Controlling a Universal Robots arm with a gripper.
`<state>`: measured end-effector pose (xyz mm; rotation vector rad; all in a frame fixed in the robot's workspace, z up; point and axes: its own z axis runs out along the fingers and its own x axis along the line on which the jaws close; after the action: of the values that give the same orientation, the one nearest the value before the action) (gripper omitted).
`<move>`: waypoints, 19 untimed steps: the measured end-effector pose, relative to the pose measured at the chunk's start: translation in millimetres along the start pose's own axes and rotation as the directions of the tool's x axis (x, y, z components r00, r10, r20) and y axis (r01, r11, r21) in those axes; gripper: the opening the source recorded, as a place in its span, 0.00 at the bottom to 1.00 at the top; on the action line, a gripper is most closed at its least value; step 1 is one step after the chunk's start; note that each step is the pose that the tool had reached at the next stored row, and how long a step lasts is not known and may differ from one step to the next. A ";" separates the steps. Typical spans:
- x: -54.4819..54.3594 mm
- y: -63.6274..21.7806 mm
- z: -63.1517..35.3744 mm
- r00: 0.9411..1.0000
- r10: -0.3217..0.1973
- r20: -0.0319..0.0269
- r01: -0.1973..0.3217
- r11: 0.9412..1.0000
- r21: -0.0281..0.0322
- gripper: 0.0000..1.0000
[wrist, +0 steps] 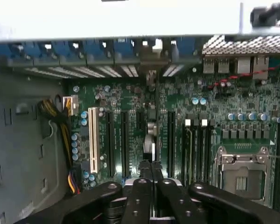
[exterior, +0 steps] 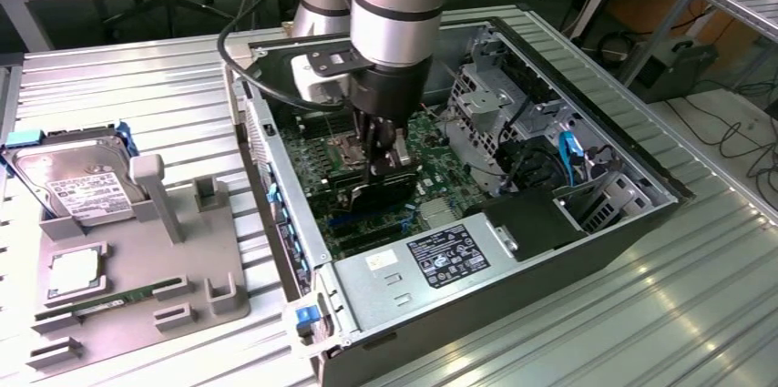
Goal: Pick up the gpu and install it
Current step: 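Insert the gpu into the slot, then press down on the gpu until it lock into place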
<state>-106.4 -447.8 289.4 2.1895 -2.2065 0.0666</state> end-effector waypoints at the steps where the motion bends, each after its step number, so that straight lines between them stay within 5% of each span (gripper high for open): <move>1: 0.0 -4.5 0.1 1.000 0.000 0.000 0.000 1.000 -0.005 0.13; 4: -0.1 -15.2 0.2 1.000 -0.001 0.000 0.001 1.000 -0.017 0.11; 13: -0.1 -15.7 0.1 1.000 -0.001 0.000 0.001 1.000 -0.017 0.11; 19: -0.2 0.7 4.0 1.000 -0.001 0.000 0.001 1.000 -0.017 0.11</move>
<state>-107.1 -447.8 285.3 2.1818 -2.1975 0.0469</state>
